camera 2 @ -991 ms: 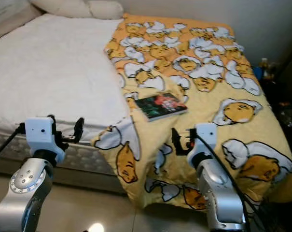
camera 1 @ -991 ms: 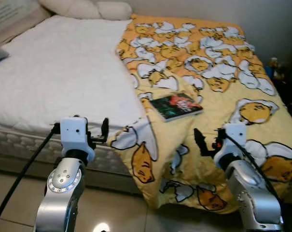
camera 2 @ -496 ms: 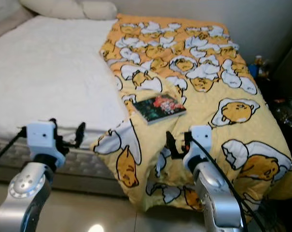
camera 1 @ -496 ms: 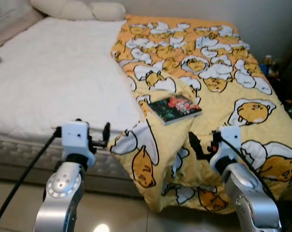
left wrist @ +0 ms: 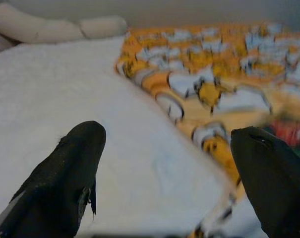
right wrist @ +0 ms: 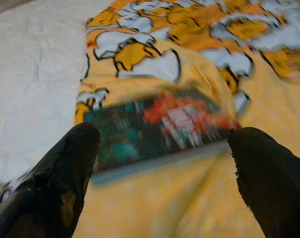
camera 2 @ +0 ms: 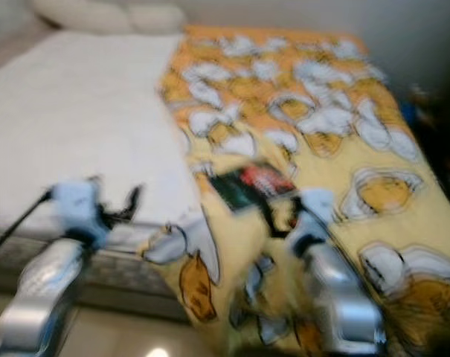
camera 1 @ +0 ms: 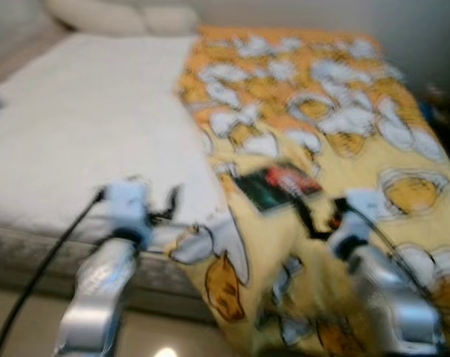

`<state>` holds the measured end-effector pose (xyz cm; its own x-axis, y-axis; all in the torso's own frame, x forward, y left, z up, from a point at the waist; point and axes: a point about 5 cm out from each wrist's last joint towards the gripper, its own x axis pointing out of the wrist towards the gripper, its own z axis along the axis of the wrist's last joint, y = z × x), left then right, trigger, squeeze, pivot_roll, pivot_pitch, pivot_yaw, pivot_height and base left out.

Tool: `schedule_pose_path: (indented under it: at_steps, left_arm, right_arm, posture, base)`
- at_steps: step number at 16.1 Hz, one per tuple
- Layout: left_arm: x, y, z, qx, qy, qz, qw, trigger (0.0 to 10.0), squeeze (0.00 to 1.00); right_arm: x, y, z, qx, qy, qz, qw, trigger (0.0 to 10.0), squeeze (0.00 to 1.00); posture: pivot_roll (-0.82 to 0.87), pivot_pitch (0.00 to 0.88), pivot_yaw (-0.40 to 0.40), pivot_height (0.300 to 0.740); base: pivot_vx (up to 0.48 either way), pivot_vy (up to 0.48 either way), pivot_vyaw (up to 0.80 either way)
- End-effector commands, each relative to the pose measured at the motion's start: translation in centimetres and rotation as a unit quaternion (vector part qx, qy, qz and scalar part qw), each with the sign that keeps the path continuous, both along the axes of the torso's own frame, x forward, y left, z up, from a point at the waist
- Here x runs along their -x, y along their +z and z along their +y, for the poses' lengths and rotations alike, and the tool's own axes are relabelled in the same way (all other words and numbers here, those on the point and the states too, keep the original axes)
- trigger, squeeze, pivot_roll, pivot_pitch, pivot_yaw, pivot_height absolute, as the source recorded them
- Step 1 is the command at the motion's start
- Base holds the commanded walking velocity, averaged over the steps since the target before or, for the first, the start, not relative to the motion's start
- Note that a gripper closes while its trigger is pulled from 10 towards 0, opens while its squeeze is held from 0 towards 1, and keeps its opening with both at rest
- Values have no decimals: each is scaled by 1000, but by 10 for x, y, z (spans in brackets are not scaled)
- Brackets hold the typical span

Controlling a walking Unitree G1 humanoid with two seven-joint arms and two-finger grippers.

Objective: Clean up the room

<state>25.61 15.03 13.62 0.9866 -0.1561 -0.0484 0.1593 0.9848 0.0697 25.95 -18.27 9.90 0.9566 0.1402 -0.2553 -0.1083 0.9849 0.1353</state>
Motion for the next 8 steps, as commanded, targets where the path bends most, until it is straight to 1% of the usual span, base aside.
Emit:
schedule_pose_path:
  at_steps: [1, 4, 8]
  left_arm:
    - [0, -3, 17, -6, 28, 7, 1000, 10000, 1000]
    - [0, -4, 17, -5, 24, 10, 1000, 10000, 1000]
    - [2, -7, 20, -3, 25, 13, 1000, 10000, 1000]
  right_arm:
    - [-9, 6, 17, -16, 25, -6, 1000, 10000, 1000]
    - [-12, 6, 17, -8, 27, 8, 1000, 10000, 1000]
    - [-12, 6, 24, -7, 43, 23, 999, 10000, 1000]
  posture:
    - [-84, 5, 12, 740]
    - [-88, 24, 6, 740]
    - [-94, 58, -15, 740]
  base:
    - [435, 0, 0]
    - [435, 0, 0]
    - [437, 0, 0]
